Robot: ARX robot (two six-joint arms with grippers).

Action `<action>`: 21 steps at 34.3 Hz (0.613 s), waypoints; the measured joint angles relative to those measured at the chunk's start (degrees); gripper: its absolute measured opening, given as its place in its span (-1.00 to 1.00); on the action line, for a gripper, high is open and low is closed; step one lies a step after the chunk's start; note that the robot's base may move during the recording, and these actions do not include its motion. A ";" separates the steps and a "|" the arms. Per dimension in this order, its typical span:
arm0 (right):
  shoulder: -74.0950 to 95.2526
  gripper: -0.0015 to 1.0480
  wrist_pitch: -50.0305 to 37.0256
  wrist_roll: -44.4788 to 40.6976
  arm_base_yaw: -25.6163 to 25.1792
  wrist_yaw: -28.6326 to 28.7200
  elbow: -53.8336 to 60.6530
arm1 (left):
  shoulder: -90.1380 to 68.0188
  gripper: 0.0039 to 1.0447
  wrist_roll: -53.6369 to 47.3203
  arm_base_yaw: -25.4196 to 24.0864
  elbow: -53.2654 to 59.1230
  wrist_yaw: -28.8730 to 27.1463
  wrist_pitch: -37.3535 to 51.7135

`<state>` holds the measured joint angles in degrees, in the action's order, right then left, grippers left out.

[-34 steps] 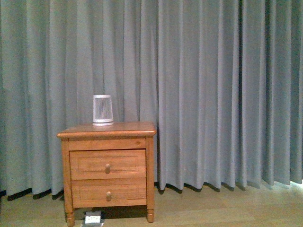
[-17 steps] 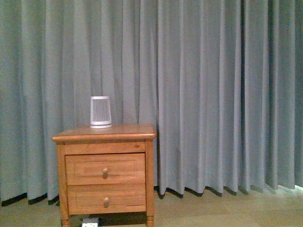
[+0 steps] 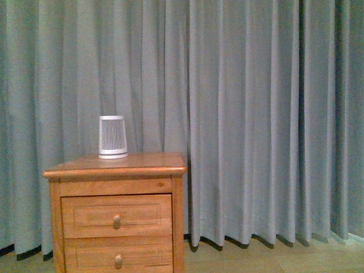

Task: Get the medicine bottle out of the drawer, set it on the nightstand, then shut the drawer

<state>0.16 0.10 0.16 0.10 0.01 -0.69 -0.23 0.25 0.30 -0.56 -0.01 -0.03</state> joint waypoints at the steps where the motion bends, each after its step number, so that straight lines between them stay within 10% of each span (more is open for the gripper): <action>1: -0.02 0.87 0.00 0.00 0.00 -0.02 0.00 | 0.02 0.88 0.00 0.00 0.00 -0.02 0.00; 21: -0.02 0.87 0.00 0.00 0.00 0.02 0.00 | 0.02 0.88 0.00 0.00 0.00 -0.02 0.00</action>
<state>0.14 0.10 0.16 0.10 0.03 -0.69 -0.21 0.25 0.30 -0.56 -0.03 -0.03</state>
